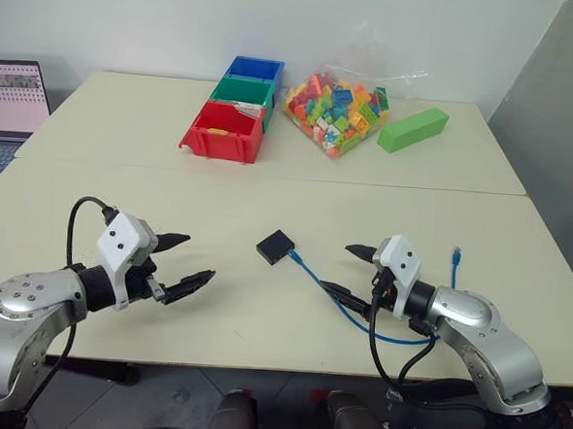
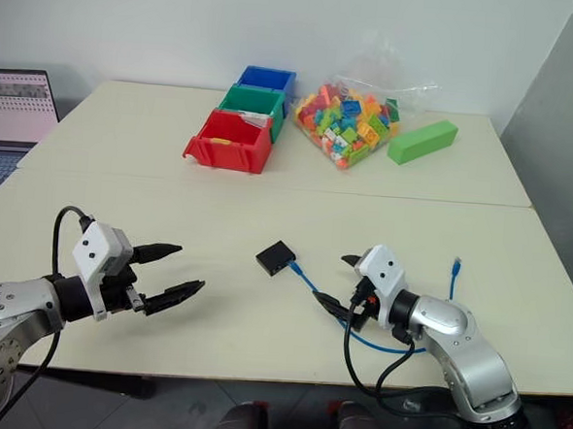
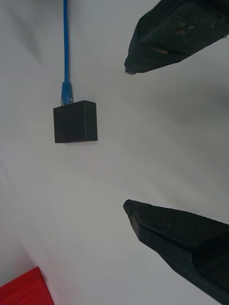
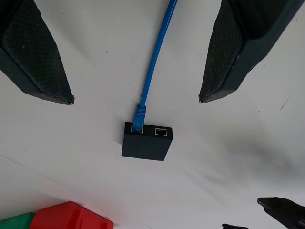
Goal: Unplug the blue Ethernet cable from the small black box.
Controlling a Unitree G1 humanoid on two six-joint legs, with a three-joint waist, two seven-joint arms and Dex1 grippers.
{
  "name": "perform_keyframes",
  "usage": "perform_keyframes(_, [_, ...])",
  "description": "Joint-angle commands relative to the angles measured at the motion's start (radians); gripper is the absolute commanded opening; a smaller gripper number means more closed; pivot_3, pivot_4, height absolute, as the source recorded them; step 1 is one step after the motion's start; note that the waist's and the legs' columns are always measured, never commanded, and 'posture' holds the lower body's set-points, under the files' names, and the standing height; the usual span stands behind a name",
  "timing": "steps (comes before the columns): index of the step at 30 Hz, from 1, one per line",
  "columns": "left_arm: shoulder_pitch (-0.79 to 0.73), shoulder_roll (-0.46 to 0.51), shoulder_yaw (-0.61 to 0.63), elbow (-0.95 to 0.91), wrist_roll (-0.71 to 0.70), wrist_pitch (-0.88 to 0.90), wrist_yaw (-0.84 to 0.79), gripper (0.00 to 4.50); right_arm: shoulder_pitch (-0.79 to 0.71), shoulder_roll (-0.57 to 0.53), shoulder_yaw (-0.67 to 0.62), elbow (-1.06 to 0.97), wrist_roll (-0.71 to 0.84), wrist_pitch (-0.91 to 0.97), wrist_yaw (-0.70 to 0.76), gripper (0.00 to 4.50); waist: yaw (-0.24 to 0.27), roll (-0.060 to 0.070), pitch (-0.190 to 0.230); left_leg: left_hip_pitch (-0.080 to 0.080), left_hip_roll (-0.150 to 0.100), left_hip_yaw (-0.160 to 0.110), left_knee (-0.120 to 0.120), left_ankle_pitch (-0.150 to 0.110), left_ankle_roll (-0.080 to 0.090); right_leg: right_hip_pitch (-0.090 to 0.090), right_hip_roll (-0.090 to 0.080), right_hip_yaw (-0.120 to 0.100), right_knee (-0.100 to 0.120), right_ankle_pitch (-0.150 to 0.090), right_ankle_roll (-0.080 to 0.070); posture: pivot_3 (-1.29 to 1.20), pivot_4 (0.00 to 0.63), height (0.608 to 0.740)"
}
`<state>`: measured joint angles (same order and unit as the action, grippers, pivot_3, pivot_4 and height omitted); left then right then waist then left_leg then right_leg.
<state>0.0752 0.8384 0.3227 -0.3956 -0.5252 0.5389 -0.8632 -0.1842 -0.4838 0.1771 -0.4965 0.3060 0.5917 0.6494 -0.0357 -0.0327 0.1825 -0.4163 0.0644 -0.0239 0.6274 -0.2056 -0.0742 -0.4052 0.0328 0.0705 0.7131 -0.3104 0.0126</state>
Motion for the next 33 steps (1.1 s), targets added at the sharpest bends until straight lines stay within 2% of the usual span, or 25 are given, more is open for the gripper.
perform_keyframes(1, [-0.008, 0.012, 0.026, -0.048, -0.027, -0.003, -0.014, 4.49, -0.008, -0.001, -0.016, -0.026, 0.009, -0.014, -0.002, 4.45, 0.000, 0.000, 0.000, 0.000, 0.000, 0.000, 0.000, 0.000, 0.000, 0.000, 0.000, 0.000, 0.000, 0.000, 0.000, 0.00, 0.150, 0.740])
perform_keyframes(11, [-0.005, 0.008, 0.007, -0.071, -0.021, 0.018, 0.005, 4.49, -0.021, 0.016, 0.000, -0.010, -0.005, -0.010, -0.026, 4.45, 0.000, 0.000, 0.000, 0.000, 0.000, 0.000, 0.000, 0.000, 0.000, 0.000, 0.000, 0.000, 0.000, 0.000, 0.000, 0.00, 0.150, 0.740])
perform_keyframes(16, [0.010, 0.014, -0.009, -0.080, -0.007, 0.015, -0.009, 4.49, -0.075, 0.069, 0.070, 0.072, -0.078, -0.013, -0.078, 4.45, -0.004, 0.000, 0.000, 0.000, 0.000, 0.000, 0.000, 0.000, 0.000, 0.000, 0.000, 0.000, 0.000, 0.000, 0.000, 0.00, 0.150, 0.740])
perform_keyframes(20, [-0.019, -0.001, -0.012, -0.041, -0.019, 0.019, -0.007, 4.49, -0.134, 0.158, 0.157, 0.202, -0.160, -0.030, -0.141, 4.45, -0.006, 0.000, 0.000, 0.000, 0.000, 0.000, 0.000, 0.000, 0.000, -0.001, 0.000, 0.000, 0.000, 0.000, 0.000, 0.00, 0.150, 0.740])
perform_keyframes(25, [-0.015, 0.007, -0.021, -0.030, -0.026, -0.016, -0.066, 4.49, -0.201, 0.292, 0.202, 0.377, -0.220, -0.051, -0.217, 4.45, -0.009, 0.000, 0.000, 0.000, 0.000, 0.000, 0.000, 0.000, 0.000, -0.001, 0.000, 0.000, 0.000, 0.000, 0.000, 0.00, 0.150, 0.740])
perform_keyframes(30, [0.003, 0.005, -0.032, -0.035, -0.005, -0.028, -0.078, 4.49, -0.237, 0.369, 0.202, 0.503, -0.267, -0.073, -0.274, 4.45, -0.013, 0.000, 0.000, 0.000, 0.000, 0.000, 0.000, 0.000, 0.000, -0.001, 0.000, 0.000, 0.000, 0.000, 0.000, 0.00, 0.150, 0.740])
perform_keyframes(31, [0.005, 0.004, -0.033, -0.036, -0.004, -0.028, -0.079, 4.50, -0.241, 0.374, 0.204, 0.513, -0.275, -0.074, -0.277, 4.09, -0.014, 0.000, 0.000, 0.000, 0.000, 0.000, 0.000, 0.000, 0.000, -0.001, 0.000, 0.000, 0.000, 0.000, 0.000, 0.00, 0.150, 0.740])
perform_keyframes(33, [0.008, 0.003, -0.030, -0.036, -0.007, -0.030, -0.083, 4.50, -0.243, 0.378, 0.205, 0.519, -0.285, -0.074, -0.280, 3.79, -0.014, -0.001, 0.000, 0.000, 0.000, 0.000, 0.000, 0.000, 0.000, -0.001, 0.000, 0.000, 0.000, 0.000, 0.000, 0.00, 0.150, 0.740])
